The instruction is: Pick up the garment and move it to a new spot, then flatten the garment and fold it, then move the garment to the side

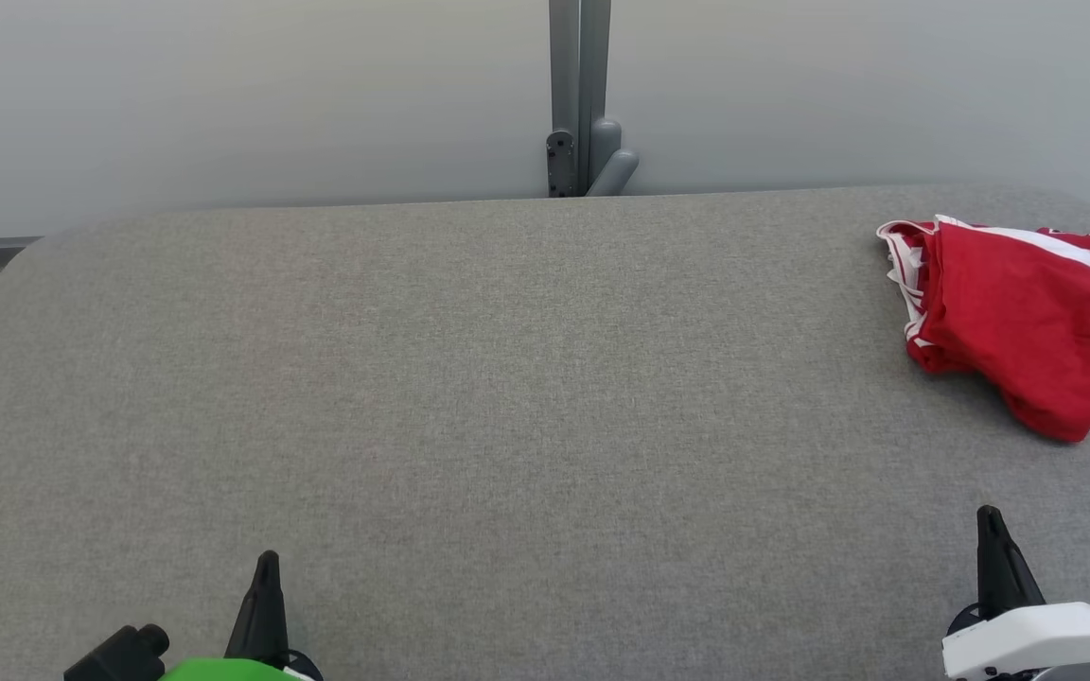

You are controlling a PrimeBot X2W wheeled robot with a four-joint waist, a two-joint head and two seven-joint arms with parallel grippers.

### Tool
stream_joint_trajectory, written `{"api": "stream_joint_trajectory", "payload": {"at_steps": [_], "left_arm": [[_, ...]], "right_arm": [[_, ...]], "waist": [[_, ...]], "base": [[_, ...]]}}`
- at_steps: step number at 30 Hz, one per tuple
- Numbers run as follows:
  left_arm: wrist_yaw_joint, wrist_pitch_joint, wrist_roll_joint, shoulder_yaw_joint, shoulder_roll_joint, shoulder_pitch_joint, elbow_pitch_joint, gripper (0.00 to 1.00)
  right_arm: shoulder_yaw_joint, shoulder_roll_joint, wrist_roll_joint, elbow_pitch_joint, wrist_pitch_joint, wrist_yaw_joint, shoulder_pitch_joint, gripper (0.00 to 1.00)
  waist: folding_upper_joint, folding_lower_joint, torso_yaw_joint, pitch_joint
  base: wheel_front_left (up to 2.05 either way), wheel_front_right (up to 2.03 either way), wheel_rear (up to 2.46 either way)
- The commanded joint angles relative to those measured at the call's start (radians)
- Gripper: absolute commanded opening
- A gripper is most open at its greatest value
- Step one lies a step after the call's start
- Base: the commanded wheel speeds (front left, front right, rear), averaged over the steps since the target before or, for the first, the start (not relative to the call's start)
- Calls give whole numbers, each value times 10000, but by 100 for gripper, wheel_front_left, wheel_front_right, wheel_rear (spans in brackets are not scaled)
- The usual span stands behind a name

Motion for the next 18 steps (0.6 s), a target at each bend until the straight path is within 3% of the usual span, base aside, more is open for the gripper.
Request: {"api": "stream_joint_trajectory", "payload": {"at_steps": [1, 18], "left_arm": [[-82, 58, -307, 82, 86, -313, -184, 0], [-165, 665, -2307, 473, 116, -713, -243, 0]], "right_arm": [[24, -105, 317, -106, 61, 0, -255, 0], [187, -139, 2880, -2, 659, -1, -694, 0]], "waist": [[10, 0, -3, 1], [16, 0, -72, 17]], "base": [[0, 0, 0], [0, 0, 0]]}}
